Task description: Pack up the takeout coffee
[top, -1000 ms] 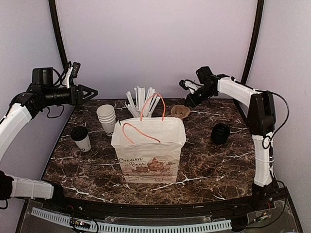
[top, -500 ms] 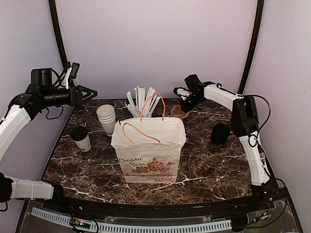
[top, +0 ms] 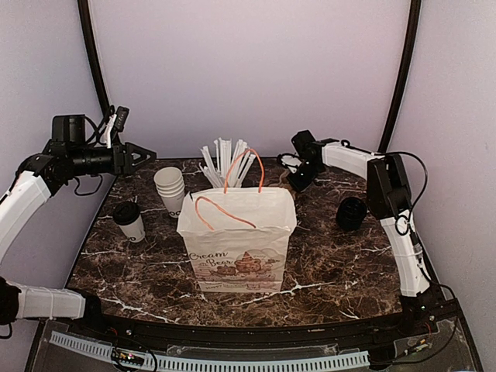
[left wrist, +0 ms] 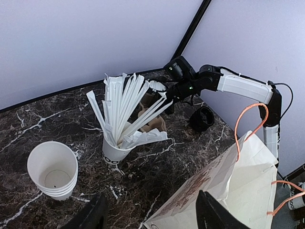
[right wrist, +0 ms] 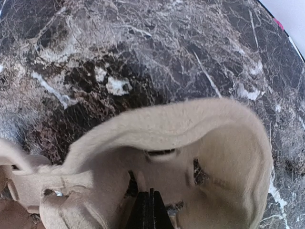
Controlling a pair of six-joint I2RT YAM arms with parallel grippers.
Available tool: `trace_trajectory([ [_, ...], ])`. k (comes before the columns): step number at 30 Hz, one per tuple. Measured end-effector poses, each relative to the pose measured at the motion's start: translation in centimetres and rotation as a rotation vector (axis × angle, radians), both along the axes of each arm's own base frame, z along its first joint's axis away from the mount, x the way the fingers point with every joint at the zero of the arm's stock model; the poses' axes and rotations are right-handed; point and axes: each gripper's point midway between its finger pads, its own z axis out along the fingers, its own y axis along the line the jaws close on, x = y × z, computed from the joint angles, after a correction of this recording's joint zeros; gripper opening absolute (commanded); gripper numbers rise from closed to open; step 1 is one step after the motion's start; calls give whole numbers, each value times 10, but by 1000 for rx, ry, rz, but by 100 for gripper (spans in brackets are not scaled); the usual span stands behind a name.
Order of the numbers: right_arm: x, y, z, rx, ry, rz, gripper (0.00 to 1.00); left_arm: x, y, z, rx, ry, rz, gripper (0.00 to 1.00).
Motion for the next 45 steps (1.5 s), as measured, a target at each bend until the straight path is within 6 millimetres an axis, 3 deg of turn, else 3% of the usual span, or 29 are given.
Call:
trace_trajectory([
  [10,-30,-2,-3,-33,62,30,1,-1,-1,-8,-6,25,-7,65],
  [19,-94,-4,11,-11,183,73,3,-2,-2,-14,-5,35,-10,65],
  [28,-140,9,26,47,265,140,5,-1,-3,-16,-15,34,-16,65],
  [32,-144,17,34,64,257,190,11,-1,-3,-17,-18,35,-17,65],
  [37,-138,23,51,61,173,307,33,-3,-4,-17,-21,41,-28,65],
  [45,-128,32,80,37,27,511,38,-4,-5,-19,-22,54,-32,65],
])
